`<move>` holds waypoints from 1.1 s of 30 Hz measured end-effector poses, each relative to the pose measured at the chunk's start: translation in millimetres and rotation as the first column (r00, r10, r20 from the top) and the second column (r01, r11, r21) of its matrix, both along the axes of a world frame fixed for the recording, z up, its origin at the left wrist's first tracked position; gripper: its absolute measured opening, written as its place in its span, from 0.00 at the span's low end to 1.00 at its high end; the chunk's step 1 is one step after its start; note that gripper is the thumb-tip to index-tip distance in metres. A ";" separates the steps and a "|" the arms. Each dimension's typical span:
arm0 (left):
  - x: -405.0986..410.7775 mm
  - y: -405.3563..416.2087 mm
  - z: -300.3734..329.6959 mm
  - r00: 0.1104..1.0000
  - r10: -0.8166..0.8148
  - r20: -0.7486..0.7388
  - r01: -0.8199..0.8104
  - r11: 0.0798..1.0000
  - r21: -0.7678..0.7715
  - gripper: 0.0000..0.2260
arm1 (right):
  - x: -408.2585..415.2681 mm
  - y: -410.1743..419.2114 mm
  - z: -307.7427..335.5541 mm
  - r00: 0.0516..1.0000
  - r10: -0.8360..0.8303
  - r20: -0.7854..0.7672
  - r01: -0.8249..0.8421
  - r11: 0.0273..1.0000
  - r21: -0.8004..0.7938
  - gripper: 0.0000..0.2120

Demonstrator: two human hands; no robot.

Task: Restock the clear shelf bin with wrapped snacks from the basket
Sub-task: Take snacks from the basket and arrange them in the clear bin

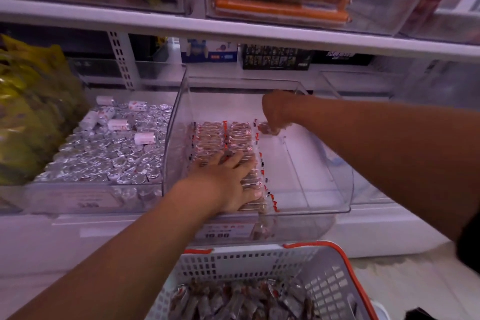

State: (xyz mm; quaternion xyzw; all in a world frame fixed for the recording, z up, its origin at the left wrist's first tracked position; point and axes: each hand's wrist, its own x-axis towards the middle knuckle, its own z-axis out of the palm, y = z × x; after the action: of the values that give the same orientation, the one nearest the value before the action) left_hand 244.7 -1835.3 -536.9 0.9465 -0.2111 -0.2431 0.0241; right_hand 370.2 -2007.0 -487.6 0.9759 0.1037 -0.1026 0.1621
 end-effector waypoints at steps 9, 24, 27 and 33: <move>3.3 6.1 7.3 0.998 -0.028 -0.055 0.031 0.998 0.049 0.35 | -8.8 -5.3 -5.3 0.971 0.100 0.218 -0.077 0.991 -0.112 0.10; -80.7 20.2 39.3 0.508 0.341 0.791 0.460 0.669 -0.583 0.15 | -204.5 -0.1 20.6 0.481 -0.190 0.856 -0.461 0.775 0.431 0.08; -125.2 22.3 -6.6 0.476 0.046 0.878 0.680 0.614 -0.401 0.13 | -274.4 -4.9 -59.9 0.404 -0.517 0.754 -0.498 0.567 0.656 0.14; -180.3 36.6 -179.4 0.982 0.171 -0.076 -0.180 0.976 -0.123 0.20 | -328.1 -8.8 -252.0 0.800 -0.282 -0.529 0.583 0.570 0.578 0.23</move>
State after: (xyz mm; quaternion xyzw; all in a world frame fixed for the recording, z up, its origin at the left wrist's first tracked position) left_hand 64.4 -1798.7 -716.3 0.9495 -0.1409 -0.2565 0.1134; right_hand 42.1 -2015.8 -739.7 0.9133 -0.0831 -0.2774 -0.2863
